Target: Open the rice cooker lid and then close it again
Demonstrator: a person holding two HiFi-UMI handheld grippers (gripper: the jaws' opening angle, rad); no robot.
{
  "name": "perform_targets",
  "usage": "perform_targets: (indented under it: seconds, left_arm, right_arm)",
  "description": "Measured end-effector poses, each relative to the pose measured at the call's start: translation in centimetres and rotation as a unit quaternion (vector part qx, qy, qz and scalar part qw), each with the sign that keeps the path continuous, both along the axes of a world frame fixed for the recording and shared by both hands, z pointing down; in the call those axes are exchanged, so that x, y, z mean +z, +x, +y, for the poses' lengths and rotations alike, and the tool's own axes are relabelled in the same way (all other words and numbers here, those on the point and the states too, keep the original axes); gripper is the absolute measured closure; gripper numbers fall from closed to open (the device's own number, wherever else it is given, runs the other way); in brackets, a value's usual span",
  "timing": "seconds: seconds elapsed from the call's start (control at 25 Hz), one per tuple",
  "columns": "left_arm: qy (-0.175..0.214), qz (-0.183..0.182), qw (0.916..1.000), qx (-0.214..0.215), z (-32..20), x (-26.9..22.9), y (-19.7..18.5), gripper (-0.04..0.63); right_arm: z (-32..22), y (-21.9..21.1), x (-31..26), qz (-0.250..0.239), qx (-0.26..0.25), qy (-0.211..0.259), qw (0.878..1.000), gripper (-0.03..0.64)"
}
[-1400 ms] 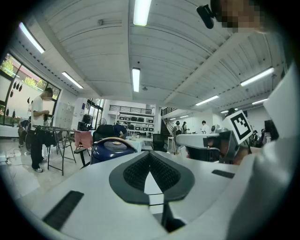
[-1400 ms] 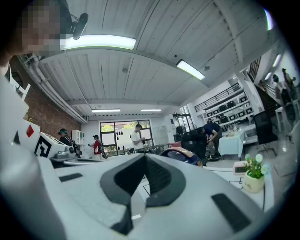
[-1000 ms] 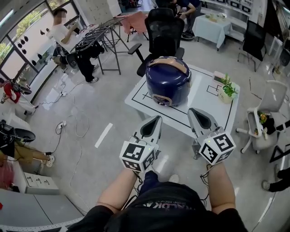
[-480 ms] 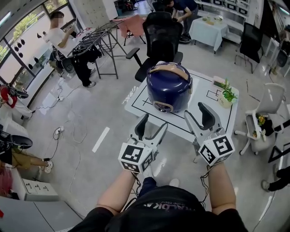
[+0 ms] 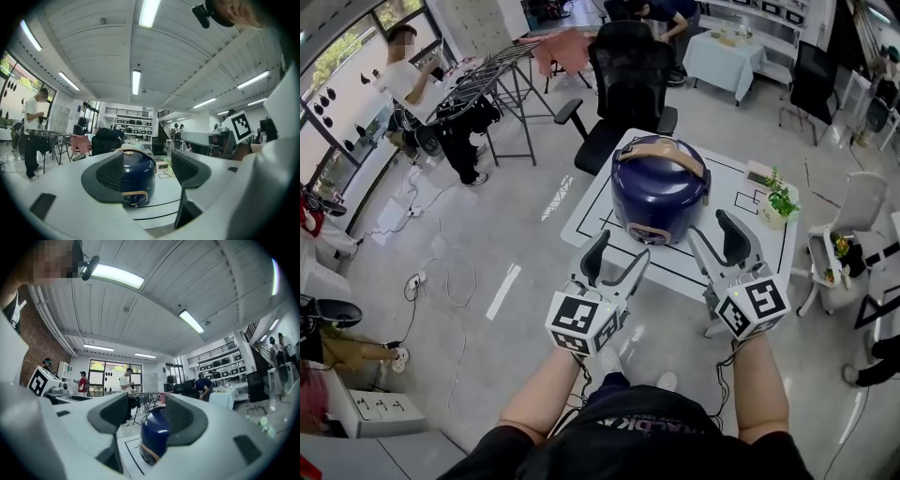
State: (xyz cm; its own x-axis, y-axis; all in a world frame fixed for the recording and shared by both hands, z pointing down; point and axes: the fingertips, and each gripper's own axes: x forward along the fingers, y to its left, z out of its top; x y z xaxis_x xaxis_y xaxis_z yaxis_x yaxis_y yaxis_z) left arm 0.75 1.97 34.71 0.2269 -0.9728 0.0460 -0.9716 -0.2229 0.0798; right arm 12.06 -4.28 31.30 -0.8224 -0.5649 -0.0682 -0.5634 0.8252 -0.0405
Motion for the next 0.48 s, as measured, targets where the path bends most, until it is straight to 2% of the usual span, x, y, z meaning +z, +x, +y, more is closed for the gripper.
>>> perform_targets:
  seconds: [0.48]
  left_arm:
    - [-0.007, 0.013, 0.9990, 0.041, -3.9, 0.9, -7.2, 0.290]
  right_arm:
    - [-3.4, -7.1, 1.4, 0.019, 0.038, -0.012, 0.999, 0.382]
